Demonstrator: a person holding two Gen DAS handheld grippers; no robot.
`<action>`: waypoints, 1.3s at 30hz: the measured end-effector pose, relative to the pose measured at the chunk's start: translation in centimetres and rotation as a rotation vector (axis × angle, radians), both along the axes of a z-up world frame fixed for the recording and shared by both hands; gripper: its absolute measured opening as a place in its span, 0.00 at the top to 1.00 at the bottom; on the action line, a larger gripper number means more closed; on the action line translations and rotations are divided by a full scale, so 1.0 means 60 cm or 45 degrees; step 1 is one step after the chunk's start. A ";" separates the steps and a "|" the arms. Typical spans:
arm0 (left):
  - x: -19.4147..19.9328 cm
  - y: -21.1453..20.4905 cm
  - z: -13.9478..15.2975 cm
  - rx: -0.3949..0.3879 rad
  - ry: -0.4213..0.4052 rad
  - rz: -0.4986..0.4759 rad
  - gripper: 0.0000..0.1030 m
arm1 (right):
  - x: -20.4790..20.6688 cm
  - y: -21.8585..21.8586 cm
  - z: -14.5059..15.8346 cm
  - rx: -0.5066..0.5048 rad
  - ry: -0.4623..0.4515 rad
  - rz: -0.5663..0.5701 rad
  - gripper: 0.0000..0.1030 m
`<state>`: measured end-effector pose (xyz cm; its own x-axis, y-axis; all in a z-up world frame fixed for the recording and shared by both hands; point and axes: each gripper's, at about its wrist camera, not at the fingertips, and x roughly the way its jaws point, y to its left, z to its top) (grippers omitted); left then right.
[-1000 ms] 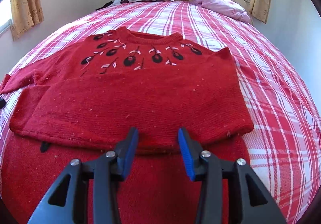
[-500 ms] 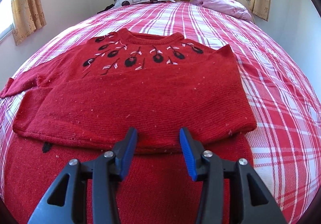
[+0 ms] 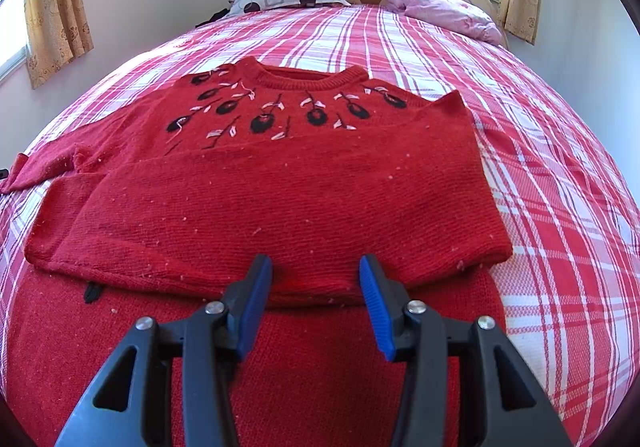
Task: Fold small clothes
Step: 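Close the left gripper on the cuff of the outstretched sleeve, then lift the sleeve with the left gripper, lay it across the sweater front, open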
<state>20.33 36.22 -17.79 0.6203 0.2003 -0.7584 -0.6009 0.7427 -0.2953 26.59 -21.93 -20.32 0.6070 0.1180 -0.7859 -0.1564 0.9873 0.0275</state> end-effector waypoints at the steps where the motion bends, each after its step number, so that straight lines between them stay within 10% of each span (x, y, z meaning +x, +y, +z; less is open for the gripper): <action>1: 0.000 0.001 0.000 -0.011 -0.006 -0.003 0.31 | 0.000 0.000 0.000 -0.001 -0.001 0.001 0.52; 4: 0.006 0.000 -0.001 -0.040 0.000 -0.026 0.53 | 0.000 0.000 0.000 -0.003 -0.001 0.001 0.52; 11: 0.020 0.006 -0.008 -0.025 0.016 -0.014 0.56 | -0.001 0.000 0.000 -0.004 -0.003 0.003 0.51; 14: 0.013 0.011 -0.006 -0.003 0.035 0.029 0.80 | -0.001 -0.001 0.000 -0.003 -0.004 0.004 0.51; 39: -0.009 -0.106 0.130 -0.049 -0.275 -0.155 0.87 | -0.002 -0.003 0.005 0.022 -0.016 0.012 0.51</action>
<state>19.80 29.87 -9.97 0.7864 0.0876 -0.6115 -0.4276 0.7916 -0.4364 26.50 -22.10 -20.04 0.6154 0.1372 -0.7762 -0.1658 0.9852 0.0426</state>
